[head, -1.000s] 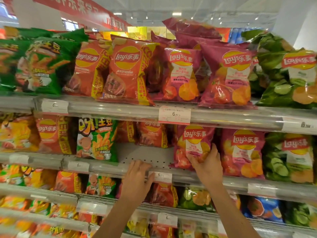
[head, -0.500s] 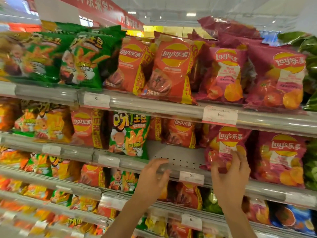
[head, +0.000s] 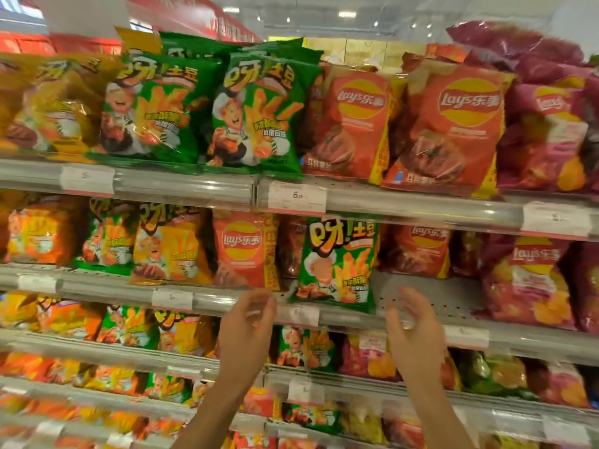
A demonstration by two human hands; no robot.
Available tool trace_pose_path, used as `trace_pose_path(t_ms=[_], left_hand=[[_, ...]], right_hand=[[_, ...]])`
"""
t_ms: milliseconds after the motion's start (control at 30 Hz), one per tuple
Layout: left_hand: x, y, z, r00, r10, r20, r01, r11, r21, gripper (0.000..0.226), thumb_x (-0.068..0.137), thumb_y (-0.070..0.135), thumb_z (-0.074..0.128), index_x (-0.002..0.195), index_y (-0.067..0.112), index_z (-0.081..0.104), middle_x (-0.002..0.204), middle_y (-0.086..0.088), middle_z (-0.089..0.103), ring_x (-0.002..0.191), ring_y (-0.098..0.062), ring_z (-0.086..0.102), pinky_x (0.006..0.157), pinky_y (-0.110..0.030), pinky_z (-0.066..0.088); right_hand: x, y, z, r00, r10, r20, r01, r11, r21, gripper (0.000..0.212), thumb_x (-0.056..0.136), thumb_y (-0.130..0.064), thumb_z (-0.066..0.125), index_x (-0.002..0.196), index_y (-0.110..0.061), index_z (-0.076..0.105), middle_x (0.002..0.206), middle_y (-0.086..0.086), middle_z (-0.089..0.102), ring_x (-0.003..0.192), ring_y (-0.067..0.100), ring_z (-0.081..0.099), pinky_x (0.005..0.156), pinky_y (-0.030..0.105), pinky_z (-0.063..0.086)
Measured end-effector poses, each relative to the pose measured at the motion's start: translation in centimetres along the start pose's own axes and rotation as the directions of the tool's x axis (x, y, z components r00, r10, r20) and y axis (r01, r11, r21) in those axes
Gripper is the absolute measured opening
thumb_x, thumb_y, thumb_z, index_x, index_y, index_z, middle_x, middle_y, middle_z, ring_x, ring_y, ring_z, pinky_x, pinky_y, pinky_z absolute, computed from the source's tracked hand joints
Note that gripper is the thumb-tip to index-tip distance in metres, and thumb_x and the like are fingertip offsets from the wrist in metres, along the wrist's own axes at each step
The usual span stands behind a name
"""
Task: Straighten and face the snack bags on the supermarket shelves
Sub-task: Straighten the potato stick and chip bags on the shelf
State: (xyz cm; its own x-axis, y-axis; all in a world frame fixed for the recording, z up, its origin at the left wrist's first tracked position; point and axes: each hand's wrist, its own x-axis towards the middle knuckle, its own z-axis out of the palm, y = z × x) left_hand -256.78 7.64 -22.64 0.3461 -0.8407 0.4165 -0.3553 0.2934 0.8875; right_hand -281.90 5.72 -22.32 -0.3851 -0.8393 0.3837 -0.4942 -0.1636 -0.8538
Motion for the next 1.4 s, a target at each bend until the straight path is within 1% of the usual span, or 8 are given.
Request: trace_pose_path(t_ms=[133,467,667,833,933,1067,1167,1400], left_hand=[[1.7,-0.9,-2.6,0.996,-0.023,-0.090,0.023,1.000,-0.003,0.011,0.094,0.026,0.067,0.102,0.034,0.066,0.097,0.018,0.069,0.092,0.007,0.063,0.071,-0.005,0.047],[4.9,-0.5,-3.7,0.977,-0.076,-0.200,0.092,0.993,0.070,0.036,0.088,0.037,0.071,0.118,0.025,0.054,0.108,0.014,0.057,0.097,0.002,0.056,0.082,-0.022,0.044],[7.4,-0.6,-3.7,0.995,-0.102,-0.011,0.102,0.995,0.007,0.067,0.077,0.039,0.079,0.129,0.031,0.037,0.112,0.026,0.052,0.097,0.024,0.054,0.071,0.000,0.045],[10.9,-2.6,-4.6,0.965,-0.202,0.167,0.194,0.979,0.062,0.115,0.059,0.047,0.085,0.152,0.018,0.022,0.131,0.004,0.052,0.115,-0.012,0.055,0.090,-0.025,0.049],[12.6,-3.4,-5.0,0.943,-0.221,0.249,0.215,0.975,0.048,0.111,0.054,0.044,0.090,0.145,0.018,0.031,0.131,0.000,0.057,0.117,-0.018,0.058,0.099,-0.041,0.052],[13.9,-3.9,-4.8,0.925,-0.209,0.316,0.197,0.978,0.070,0.083,0.051,0.044,0.091,0.121,0.020,0.055,0.112,-0.001,0.070,0.103,-0.020,0.069,0.087,-0.043,0.059],[13.9,-3.9,-4.6,0.930,-0.239,0.278,0.248,0.969,0.003,0.074,0.048,0.042,0.093,0.110,0.030,0.053,0.106,0.002,0.070,0.096,-0.019,0.070,0.078,-0.043,0.062],[14.2,-2.7,-4.0,0.945,-0.222,0.242,0.244,0.967,-0.067,0.096,0.044,0.047,0.093,0.126,0.026,0.048,0.111,0.002,0.069,0.099,-0.014,0.069,0.081,-0.041,0.061]], right_hand=[[-0.4,-2.0,2.0,0.996,0.027,0.079,-0.034,0.996,0.086,0.051,0.093,-0.032,0.071,0.139,-0.013,0.056,0.133,0.001,0.062,0.120,0.016,0.058,0.105,0.033,0.047],[2.1,-2.6,3.5,0.960,0.015,0.280,-0.070,0.979,0.189,0.088,0.072,-0.061,0.075,0.147,-0.027,0.044,0.139,-0.016,0.053,0.128,0.007,0.051,0.110,0.034,0.042],[4.1,-2.3,5.1,0.923,0.048,0.382,-0.127,0.975,0.184,0.129,0.048,-0.074,0.084,0.153,-0.042,0.017,0.147,-0.012,0.044,0.135,0.010,0.043,0.114,0.040,0.039],[5.3,-2.8,7.1,0.920,0.032,0.391,-0.127,0.967,0.220,0.110,0.043,-0.066,0.092,0.128,-0.057,0.023,0.113,-0.040,0.057,0.107,-0.023,0.054,0.080,0.003,0.046],[5.8,-3.1,7.8,0.924,0.070,0.376,-0.146,0.973,0.177,0.120,0.043,-0.056,0.097,0.135,-0.048,0.020,0.117,-0.029,0.057,0.107,-0.012,0.056,0.089,0.016,0.045],[5.8,-3.4,8.4,0.928,0.123,0.351,-0.180,0.974,0.134,0.129,0.029,-0.077,0.090,0.136,-0.032,0.034,0.120,-0.019,0.063,0.111,0.003,0.062,0.102,0.036,0.051],[5.4,-3.8,8.4,0.941,0.117,0.317,-0.169,0.975,0.142,0.125,0.025,-0.083,0.085,0.131,-0.033,0.041,0.116,-0.019,0.067,0.107,0.000,0.064,0.101,0.038,0.053],[6.2,-4.5,5.9,0.966,0.102,0.236,-0.148,0.971,0.188,0.099,0.032,-0.081,0.087,0.112,-0.038,0.050,0.100,-0.021,0.073,0.095,-0.004,0.069,0.088,0.031,0.056]])
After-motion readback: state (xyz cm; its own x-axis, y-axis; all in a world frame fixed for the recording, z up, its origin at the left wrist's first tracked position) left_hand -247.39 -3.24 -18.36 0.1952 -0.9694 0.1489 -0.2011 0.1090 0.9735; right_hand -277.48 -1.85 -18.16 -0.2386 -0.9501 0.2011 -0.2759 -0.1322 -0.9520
